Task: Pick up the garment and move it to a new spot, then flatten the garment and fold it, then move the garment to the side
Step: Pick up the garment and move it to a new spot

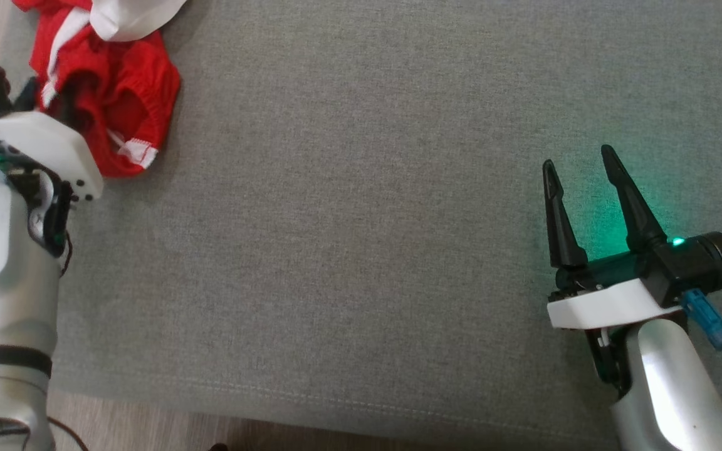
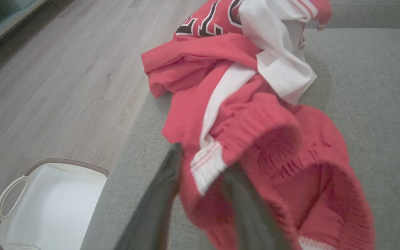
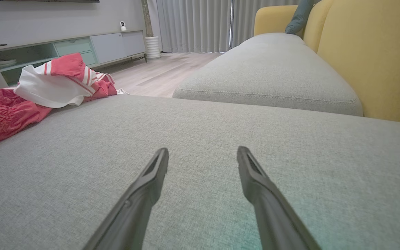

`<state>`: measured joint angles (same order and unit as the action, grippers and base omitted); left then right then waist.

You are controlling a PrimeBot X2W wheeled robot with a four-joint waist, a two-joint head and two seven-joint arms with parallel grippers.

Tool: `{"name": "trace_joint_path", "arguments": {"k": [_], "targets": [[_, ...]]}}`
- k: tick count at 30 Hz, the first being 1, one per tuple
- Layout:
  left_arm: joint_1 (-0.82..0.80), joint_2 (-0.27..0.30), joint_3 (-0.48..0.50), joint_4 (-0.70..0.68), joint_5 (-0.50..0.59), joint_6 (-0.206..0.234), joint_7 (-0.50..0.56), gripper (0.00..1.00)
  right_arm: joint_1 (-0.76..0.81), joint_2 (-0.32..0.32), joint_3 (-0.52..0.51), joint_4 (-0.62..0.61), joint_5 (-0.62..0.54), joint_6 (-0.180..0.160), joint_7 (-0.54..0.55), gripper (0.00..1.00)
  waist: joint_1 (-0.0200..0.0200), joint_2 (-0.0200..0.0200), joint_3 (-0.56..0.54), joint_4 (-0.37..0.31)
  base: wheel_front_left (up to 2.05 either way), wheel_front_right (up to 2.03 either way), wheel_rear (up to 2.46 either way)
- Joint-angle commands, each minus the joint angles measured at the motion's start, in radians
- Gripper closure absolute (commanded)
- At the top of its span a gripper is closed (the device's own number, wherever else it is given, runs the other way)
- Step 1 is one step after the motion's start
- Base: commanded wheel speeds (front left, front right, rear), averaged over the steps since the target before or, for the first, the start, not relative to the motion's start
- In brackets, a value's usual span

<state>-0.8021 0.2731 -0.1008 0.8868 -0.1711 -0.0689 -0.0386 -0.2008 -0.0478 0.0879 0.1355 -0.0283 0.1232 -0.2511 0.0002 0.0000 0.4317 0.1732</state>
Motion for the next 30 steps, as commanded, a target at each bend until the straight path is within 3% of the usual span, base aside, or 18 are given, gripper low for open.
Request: {"name": "trace_joint_path", "arguments": {"k": [1, 9, 16, 22, 30], "targets": [[-0.039, 0.061, 0.034, -0.011, -0.009, 0.007, -0.021, 1.00, -0.019, -0.002, 0.022, -0.037, -0.008, 0.008, -0.011, 0.00, -0.0002, 0.0000, 0.000, 0.001, 0.00, 0.00, 0.00], [-0.059, 0.071, 0.018, 0.025, -0.003, 0.002, -0.096, 1.00, -0.016, -0.002, 0.025, -0.026, 0.010, 0.008, -0.011, 0.00, -0.0002, 0.0000, -0.044, 0.006, 0.00, 0.00, 0.00], [-0.077, 0.102, -0.008, -0.031, 0.023, 0.005, -0.167, 1.00, 0.007, -0.002, 0.019, -0.010, 0.041, 0.008, -0.011, 0.00, -0.0002, 0.0000, -0.140, 0.007, 0.00, 0.00, 0.00], [-0.082, 0.129, -0.055, -0.171, 0.060, -0.006, -0.181, 1.00, 0.047, -0.002, 0.000, 0.007, 0.079, 0.008, -0.011, 0.00, -0.0002, 0.0000, -0.247, -0.013, 0.00, 0.00, 0.00], [-0.057, 0.139, -0.122, -0.455, 0.071, -0.032, -0.101, 1.00, 0.100, -0.002, -0.023, 0.018, 0.118, 0.008, -0.011, 0.00, -0.0002, 0.0000, -0.354, -0.083, 0.00, 0.00, 0.00]]}}
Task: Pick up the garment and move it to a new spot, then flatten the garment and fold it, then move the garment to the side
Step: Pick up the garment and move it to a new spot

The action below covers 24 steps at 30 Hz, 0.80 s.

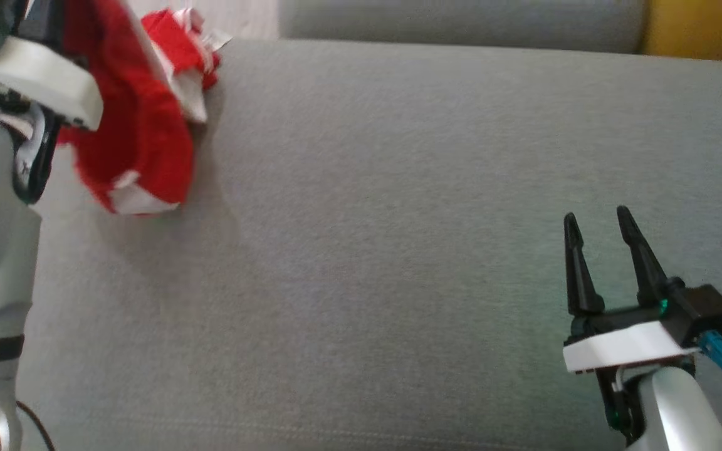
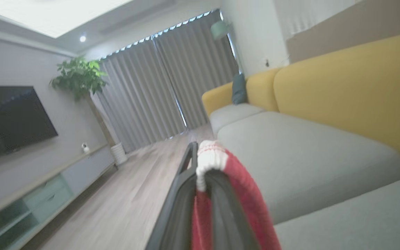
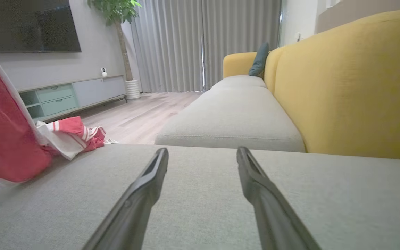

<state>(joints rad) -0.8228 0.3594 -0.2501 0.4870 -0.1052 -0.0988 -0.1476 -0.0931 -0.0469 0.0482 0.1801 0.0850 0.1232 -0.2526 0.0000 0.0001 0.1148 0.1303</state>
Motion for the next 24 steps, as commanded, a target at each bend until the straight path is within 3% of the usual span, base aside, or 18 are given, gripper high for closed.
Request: {"name": "trace_joint_path", "arguments": {"k": [1, 12, 24], "targets": [[-0.032, 0.051, 0.020, -0.092, 0.002, -0.005, 0.021, 1.00, -0.003, -0.003, 0.014, -0.026, 0.008, 0.008, -0.009, 0.00, 0.0000, -0.0001, -0.045, -0.052, 0.00, 0.00, 0.00], [-0.007, -0.020, -0.100, -0.359, -0.046, -0.022, 0.099, 1.00, 0.008, -0.003, 0.016, -0.028, 0.033, 0.008, -0.009, 0.00, 0.0000, -0.0001, -0.053, -0.227, 0.00, 0.00, 0.00], [-0.062, -0.104, -0.228, -0.371, -0.126, -0.030, -0.042, 1.00, -0.016, -0.003, 0.007, -0.039, 0.059, 0.008, -0.009, 0.00, 0.0000, -0.0001, 0.021, -0.377, 0.00, 0.00, 0.00]]}}
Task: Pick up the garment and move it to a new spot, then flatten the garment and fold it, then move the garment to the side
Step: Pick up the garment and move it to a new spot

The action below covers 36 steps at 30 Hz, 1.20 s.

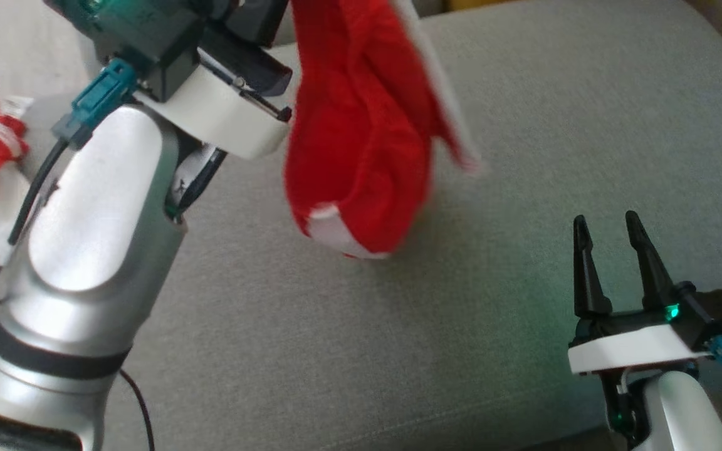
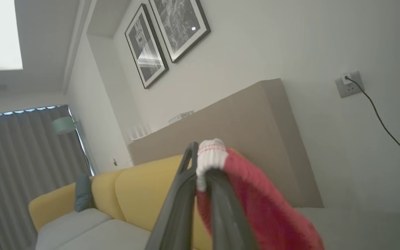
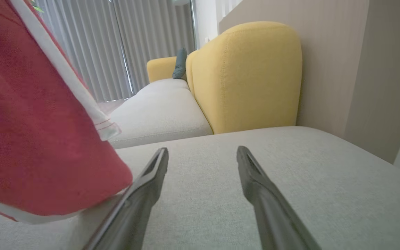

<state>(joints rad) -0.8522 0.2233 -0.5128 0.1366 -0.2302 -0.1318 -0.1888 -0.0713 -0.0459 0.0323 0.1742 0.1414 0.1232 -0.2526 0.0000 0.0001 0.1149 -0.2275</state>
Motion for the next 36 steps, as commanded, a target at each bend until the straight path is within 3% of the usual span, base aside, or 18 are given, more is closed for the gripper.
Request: {"name": "trace_joint_path", "arguments": {"k": [1, 13, 21, 28, 30, 31, 32, 36], "targets": [[-0.017, 0.031, 0.033, -0.002, -0.013, 0.003, -0.006, 1.00, -0.039, -0.004, 0.021, -0.035, 0.005, 0.008, -0.009, 0.00, 0.0000, -0.0001, 0.027, -0.023, 0.00, 0.00, 0.00], [0.286, 0.034, 0.063, 0.258, -0.098, 0.031, -0.069, 1.00, -0.037, -0.004, -0.001, -0.043, 0.014, 0.008, -0.009, 0.00, 0.0000, -0.0001, 0.066, -0.010, 0.00, 0.00, 0.00], [0.464, -0.002, 0.144, 0.286, -0.116, 0.069, -0.073, 1.00, -0.033, -0.004, 0.011, -0.030, 0.005, 0.008, -0.009, 0.00, 0.0000, -0.0001, 0.054, 0.018, 0.00, 0.00, 0.00], [0.557, -0.033, 0.208, 0.314, -0.102, 0.072, -0.073, 1.00, -0.030, -0.004, 0.022, -0.023, 0.001, 0.008, -0.009, 0.00, 0.0000, -0.0001, 0.044, 0.028, 0.00, 0.00, 0.00], [0.572, -0.043, 0.227, 0.317, -0.096, 0.073, -0.073, 0.54, -0.027, -0.004, 0.024, -0.021, 0.000, 0.008, -0.009, 0.00, 0.0000, -0.0001, 0.042, 0.030, 0.00, 0.00, 0.00], [0.578, -0.049, 0.237, 0.315, -0.092, 0.074, -0.073, 0.13, -0.026, -0.004, 0.025, -0.020, 0.000, 0.008, -0.009, 0.00, 0.0000, -0.0001, 0.041, 0.031, 0.00, 0.00, 0.00], [0.583, -0.055, 0.248, 0.311, -0.088, 0.074, -0.073, 0.00, -0.025, -0.004, 0.025, -0.019, -0.001, 0.008, -0.009, 0.00, 0.0000, -0.0001, 0.039, 0.032, 0.00, 0.00, 0.00], [0.606, -0.078, 0.286, 0.284, -0.072, 0.068, -0.073, 0.00, -0.020, -0.004, 0.024, -0.015, -0.006, 0.008, -0.009, 0.00, 0.0000, -0.0001, 0.026, 0.041, 0.00, 0.00, 0.00]]}}
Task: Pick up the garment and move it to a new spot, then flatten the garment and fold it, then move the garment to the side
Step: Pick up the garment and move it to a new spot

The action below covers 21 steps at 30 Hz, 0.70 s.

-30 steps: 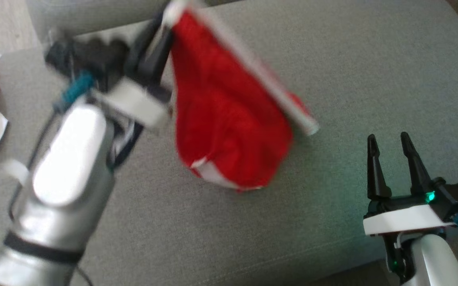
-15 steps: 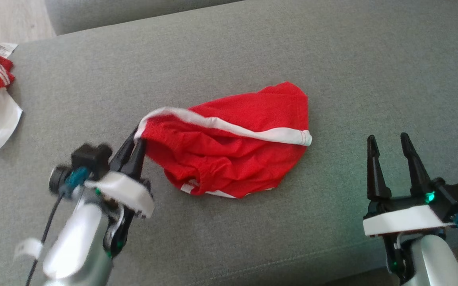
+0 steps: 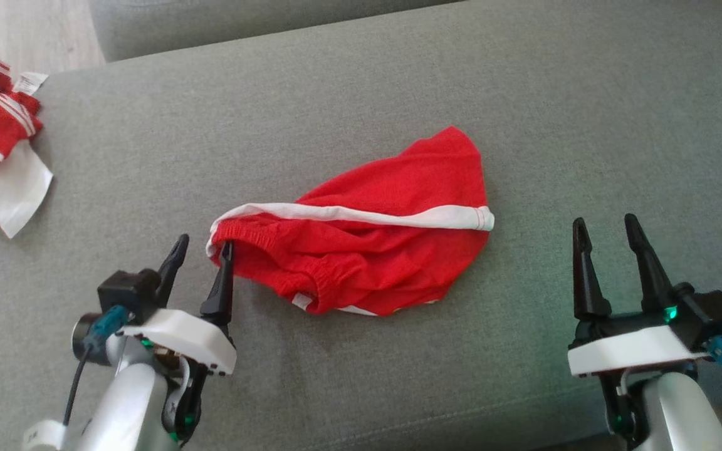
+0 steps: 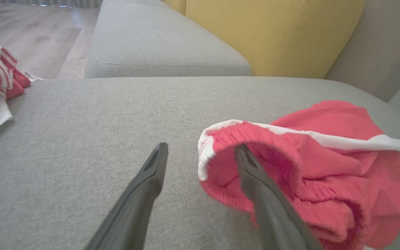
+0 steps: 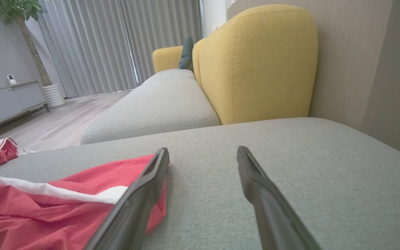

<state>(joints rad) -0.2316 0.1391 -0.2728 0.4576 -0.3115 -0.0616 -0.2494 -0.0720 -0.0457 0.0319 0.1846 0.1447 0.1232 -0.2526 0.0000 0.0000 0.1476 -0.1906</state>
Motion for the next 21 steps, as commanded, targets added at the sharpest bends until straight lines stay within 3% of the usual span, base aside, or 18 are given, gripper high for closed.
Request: {"name": "trace_joint_path", "arguments": {"k": [1, 10, 21], "targets": [[-0.014, 0.006, 0.046, -0.037, 0.010, -0.002, -0.012, 0.00, -0.019, -0.004, 0.025, -0.025, -0.009, 0.008, -0.009, 0.00, 0.0000, 0.0000, -0.007, 0.004, 0.00, 0.00, 0.00], [0.078, -0.048, 0.134, -0.115, 0.007, -0.021, -0.012, 0.00, -0.006, -0.004, 0.022, -0.008, -0.017, 0.008, -0.009, 0.00, 0.0000, 0.0000, -0.056, 0.029, 0.00, 0.00, 0.00], [0.193, -0.087, 0.178, -0.222, 0.020, 0.043, -0.012, 0.00, 0.005, -0.004, 0.020, 0.010, -0.042, 0.008, -0.009, 0.00, 0.0000, 0.0000, -0.128, 0.069, 0.00, 0.00, 0.00]]}}
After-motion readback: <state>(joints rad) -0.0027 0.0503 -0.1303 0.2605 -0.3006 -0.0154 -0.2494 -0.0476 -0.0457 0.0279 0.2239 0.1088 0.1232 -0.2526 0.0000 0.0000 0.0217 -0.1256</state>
